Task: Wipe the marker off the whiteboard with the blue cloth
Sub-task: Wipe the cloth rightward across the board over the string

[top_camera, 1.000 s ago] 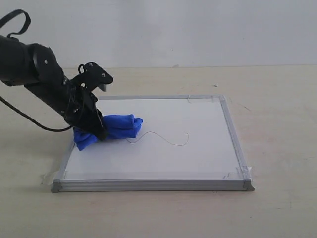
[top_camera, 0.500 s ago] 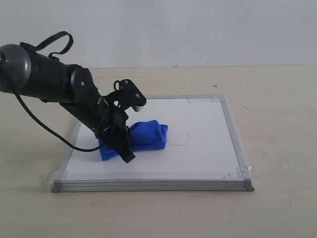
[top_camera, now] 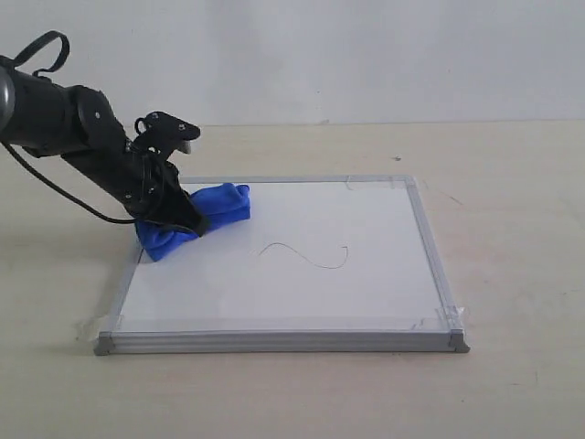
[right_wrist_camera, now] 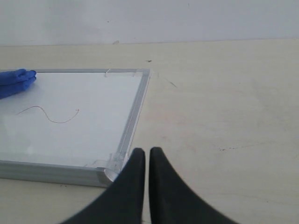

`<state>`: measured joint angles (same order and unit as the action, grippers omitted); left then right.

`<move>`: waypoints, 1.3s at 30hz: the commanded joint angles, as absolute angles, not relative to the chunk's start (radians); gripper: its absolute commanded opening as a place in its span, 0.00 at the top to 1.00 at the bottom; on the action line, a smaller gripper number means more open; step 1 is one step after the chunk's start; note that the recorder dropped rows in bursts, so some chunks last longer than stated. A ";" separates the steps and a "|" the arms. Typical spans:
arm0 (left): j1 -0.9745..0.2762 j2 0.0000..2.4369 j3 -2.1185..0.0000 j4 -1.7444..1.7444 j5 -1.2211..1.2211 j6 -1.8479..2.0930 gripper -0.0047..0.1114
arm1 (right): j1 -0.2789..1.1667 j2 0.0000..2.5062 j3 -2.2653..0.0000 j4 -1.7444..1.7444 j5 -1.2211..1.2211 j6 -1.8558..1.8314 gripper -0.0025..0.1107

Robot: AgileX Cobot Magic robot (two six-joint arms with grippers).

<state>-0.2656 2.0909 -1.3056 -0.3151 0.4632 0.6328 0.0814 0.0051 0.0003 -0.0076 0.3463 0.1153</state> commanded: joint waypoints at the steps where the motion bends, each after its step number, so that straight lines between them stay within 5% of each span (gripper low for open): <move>1: -0.348 2.118 -1.311 -0.332 0.588 0.647 0.92 | 0.079 0.000 0.000 -0.011 0.344 0.113 0.98; 10: -0.632 2.125 -1.336 -0.319 0.679 0.763 0.92 | 0.079 0.000 0.000 -0.011 0.344 0.113 0.98; 27: -0.449 2.196 -1.587 -0.072 0.820 0.387 0.92 | 0.079 0.000 0.000 -0.011 0.342 0.113 0.98; 39: -0.600 2.240 -1.592 -0.449 0.974 0.756 0.92 | 0.079 0.000 0.000 -0.011 0.342 0.113 0.98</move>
